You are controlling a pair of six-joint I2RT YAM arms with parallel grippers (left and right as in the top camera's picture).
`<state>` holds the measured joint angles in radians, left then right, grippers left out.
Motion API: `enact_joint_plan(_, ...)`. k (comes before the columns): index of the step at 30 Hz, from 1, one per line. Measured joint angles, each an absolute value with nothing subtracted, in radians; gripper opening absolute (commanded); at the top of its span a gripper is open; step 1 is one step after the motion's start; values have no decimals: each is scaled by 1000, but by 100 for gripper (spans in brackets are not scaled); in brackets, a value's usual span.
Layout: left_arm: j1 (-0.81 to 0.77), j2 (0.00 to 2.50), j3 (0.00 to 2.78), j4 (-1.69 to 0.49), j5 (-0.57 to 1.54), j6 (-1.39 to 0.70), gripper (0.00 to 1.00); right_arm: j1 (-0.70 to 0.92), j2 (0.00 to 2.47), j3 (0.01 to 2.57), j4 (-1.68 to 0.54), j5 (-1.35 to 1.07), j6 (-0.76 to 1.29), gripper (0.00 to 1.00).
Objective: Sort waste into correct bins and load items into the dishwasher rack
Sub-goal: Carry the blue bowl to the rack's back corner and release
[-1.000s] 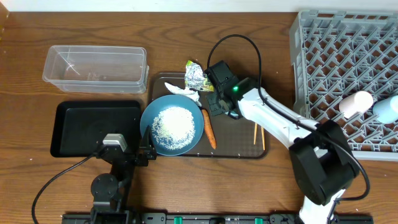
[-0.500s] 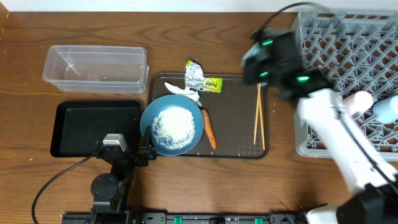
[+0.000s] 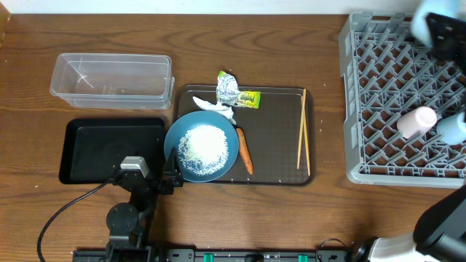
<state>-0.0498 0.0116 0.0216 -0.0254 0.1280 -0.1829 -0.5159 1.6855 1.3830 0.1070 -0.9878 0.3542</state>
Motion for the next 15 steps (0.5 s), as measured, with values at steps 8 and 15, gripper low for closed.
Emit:
enact_joint_plan(8, -50, 12, 22, -25, 128, -183, 98, -606, 1851, 1383, 191, -1048, 401, 0)
enact_joint_plan(15, -50, 12, 22, -25, 128, -183, 97, -605, 1973, 1382, 368, -1116, 418, 1)
